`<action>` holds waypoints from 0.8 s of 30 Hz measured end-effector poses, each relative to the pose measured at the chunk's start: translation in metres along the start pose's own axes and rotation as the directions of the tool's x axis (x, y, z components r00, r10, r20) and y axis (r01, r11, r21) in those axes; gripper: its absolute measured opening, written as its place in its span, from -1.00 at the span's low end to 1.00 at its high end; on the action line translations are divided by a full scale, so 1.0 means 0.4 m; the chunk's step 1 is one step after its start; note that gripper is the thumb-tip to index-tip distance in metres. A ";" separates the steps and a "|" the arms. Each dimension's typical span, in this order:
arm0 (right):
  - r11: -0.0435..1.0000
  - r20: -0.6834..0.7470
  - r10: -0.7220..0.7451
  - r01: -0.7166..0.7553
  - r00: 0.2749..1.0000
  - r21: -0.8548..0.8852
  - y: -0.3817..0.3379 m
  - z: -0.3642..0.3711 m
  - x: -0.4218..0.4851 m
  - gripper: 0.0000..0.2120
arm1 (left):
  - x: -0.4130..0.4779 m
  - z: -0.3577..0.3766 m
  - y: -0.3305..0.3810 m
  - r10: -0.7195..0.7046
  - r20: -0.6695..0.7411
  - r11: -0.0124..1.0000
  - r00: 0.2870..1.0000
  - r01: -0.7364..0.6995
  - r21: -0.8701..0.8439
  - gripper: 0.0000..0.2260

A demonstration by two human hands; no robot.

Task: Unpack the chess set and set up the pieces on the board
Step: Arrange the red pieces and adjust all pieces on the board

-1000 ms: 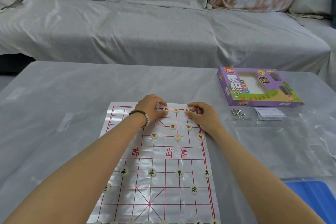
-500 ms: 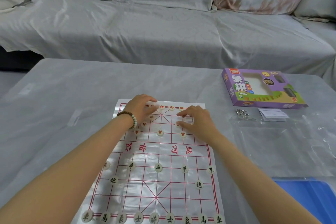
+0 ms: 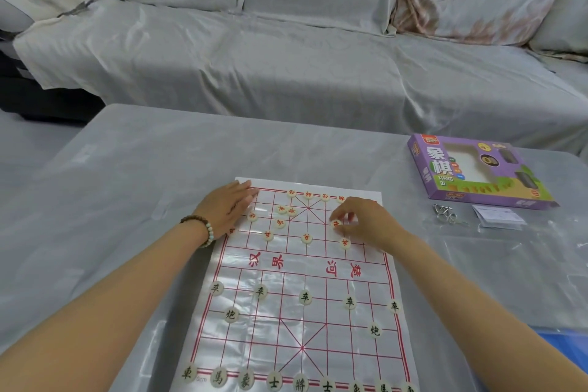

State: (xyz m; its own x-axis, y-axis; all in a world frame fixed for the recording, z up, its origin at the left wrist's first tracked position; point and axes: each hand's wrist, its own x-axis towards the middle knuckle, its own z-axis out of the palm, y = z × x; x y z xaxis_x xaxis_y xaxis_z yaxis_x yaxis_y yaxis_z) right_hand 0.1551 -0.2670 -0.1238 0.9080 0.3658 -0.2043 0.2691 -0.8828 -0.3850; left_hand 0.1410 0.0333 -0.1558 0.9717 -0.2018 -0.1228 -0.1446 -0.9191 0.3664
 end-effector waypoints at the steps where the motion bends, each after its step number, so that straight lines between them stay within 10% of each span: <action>1: 1.000 -0.008 0.000 0.000 1.000 -0.001 -0.003 0.001 0.002 -0.81 | 0.001 0.001 -0.008 -0.001 -0.013 1.000 1.000 0.001 0.003 -0.59; 8: 0.978 -0.182 -0.050 0.086 0.982 0.191 -0.115 -0.009 0.068 -0.78 | 0.011 0.016 -0.055 0.024 -0.103 0.999 0.994 -0.019 0.048 -0.43; 24: 0.989 -0.227 -0.131 0.110 0.965 -0.102 -0.191 0.085 0.228 -0.65 | 0.028 0.044 -0.077 -0.002 -0.220 1.000 0.975 -0.004 -0.024 -0.56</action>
State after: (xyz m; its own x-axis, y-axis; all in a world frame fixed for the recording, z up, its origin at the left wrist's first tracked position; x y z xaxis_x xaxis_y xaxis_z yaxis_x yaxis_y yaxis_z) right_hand 0.2063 -0.1562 -0.1437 0.9139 0.4019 0.0579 0.3990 -0.8624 -0.3115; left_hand 0.1530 0.0536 -0.1845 0.9892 -0.1210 0.0828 -0.1438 -0.9099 0.3891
